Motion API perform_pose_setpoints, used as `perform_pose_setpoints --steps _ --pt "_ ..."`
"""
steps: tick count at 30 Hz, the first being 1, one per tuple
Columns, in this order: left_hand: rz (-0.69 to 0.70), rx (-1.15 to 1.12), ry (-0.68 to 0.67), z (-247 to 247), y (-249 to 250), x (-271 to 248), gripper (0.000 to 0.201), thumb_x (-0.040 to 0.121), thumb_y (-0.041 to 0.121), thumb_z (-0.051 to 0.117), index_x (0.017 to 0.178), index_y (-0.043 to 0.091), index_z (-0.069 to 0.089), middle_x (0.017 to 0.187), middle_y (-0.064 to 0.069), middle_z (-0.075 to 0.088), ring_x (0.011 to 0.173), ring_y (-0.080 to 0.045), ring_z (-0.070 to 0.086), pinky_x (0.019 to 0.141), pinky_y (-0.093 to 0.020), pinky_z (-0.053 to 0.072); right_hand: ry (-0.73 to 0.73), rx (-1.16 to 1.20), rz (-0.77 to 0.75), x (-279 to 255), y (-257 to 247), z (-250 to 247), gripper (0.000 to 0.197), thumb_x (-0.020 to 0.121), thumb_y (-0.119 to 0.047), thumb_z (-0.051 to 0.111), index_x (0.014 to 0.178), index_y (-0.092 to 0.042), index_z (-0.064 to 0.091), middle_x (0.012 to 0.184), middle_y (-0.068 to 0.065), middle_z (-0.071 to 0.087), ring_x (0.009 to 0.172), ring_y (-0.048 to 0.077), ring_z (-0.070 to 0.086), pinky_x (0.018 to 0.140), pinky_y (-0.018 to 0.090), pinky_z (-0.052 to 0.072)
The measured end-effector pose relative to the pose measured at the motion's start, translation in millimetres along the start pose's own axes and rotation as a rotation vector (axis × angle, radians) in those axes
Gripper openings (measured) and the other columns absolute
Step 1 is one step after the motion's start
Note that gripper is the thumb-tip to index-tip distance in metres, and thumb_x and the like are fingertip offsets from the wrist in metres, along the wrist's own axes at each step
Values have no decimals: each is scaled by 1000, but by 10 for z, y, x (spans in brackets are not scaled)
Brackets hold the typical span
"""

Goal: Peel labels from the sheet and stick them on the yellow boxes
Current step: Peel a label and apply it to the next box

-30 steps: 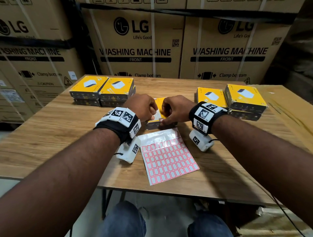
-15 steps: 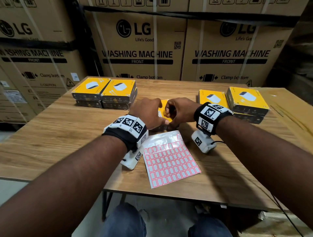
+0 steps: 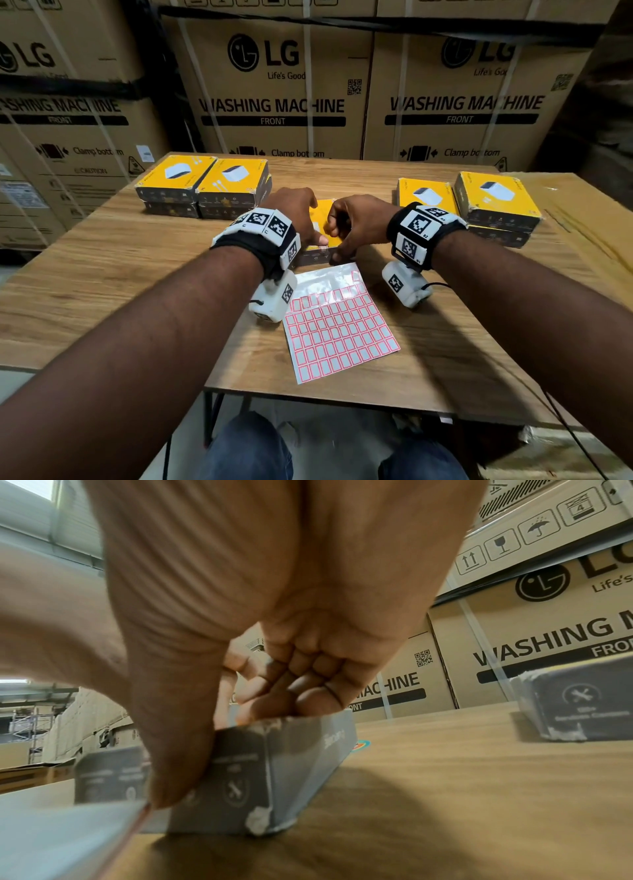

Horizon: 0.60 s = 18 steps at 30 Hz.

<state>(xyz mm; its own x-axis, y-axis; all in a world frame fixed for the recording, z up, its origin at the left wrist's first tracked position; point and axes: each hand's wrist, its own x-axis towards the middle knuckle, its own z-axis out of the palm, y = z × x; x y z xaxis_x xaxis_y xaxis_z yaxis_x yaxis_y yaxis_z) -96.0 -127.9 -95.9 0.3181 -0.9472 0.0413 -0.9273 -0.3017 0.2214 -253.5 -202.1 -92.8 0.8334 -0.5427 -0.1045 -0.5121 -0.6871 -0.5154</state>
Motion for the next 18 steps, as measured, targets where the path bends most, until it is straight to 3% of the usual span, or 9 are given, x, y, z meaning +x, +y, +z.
perform_pose_setpoints --steps 4,8,11,18 --pt "-20 -30 -23 4 -65 108 74 60 40 90 124 23 56 109 0 69 108 -20 62 91 -34 50 -18 3 26 22 -19 -5 48 65 -43 88 97 -19 62 95 -3 70 89 13 64 80 32 53" --pt "-12 -56 -46 19 -143 159 70 70 31 87 131 19 55 108 2 72 110 -18 63 96 -30 48 7 -87 40 70 -64 14 39 75 -58 75 88 -26 56 88 -5 64 83 13 57 70 30 47" --pt "-5 -80 -62 20 -150 159 68 72 28 86 132 19 54 112 2 71 111 -17 62 97 -30 47 -17 -117 57 101 -96 8 35 78 -54 74 84 -27 52 84 -7 59 79 11 53 66 28 42" --pt "-19 -138 -94 6 -190 143 67 73 25 85 132 18 52 104 5 72 105 -15 63 88 -25 47 -5 -62 56 160 -35 40 30 84 -44 72 84 -23 50 82 -5 57 80 16 52 73 33 44"
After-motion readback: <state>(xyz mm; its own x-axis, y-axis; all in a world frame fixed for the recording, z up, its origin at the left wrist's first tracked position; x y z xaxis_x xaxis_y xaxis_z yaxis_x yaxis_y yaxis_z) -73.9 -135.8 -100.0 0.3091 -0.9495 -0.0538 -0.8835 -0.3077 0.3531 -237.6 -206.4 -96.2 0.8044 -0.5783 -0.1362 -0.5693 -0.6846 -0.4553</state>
